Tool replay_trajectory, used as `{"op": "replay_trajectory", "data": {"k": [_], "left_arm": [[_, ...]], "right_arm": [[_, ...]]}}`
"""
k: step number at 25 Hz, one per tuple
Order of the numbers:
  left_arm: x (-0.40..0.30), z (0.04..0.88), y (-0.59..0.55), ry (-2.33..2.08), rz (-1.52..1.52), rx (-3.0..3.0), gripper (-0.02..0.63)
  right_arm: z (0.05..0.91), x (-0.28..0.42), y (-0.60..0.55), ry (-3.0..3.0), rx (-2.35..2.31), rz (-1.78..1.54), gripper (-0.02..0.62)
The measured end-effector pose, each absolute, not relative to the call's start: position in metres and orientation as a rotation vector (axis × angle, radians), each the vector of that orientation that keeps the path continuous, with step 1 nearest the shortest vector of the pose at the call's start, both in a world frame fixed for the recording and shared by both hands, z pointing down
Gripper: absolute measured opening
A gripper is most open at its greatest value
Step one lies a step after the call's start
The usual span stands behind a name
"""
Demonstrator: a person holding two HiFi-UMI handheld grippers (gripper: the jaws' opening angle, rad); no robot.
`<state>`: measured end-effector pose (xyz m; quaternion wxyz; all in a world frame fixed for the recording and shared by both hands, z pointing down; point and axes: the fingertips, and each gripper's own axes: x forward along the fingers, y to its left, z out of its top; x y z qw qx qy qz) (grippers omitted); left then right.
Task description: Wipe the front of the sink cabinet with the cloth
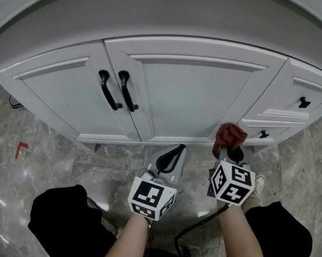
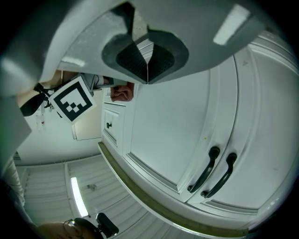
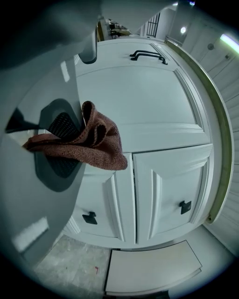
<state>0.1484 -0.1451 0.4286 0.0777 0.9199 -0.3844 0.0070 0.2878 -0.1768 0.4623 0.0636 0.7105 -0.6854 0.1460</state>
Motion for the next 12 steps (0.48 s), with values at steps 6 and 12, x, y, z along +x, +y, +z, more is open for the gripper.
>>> {"op": "replay_trajectory", "data": {"k": [6,12], "left_arm": [[0.125,0.439,-0.150,-1.210,0.062,2.716,0.000],[0.077,0.462,-0.156,-1.312,0.128,2.633,0.000]], "right_arm": [[0.478,0.253,-0.171,-2.120,2.061,0.450,0.083],[0.510,0.184,-0.180,-2.229,1.892,0.547,0.081]]}}
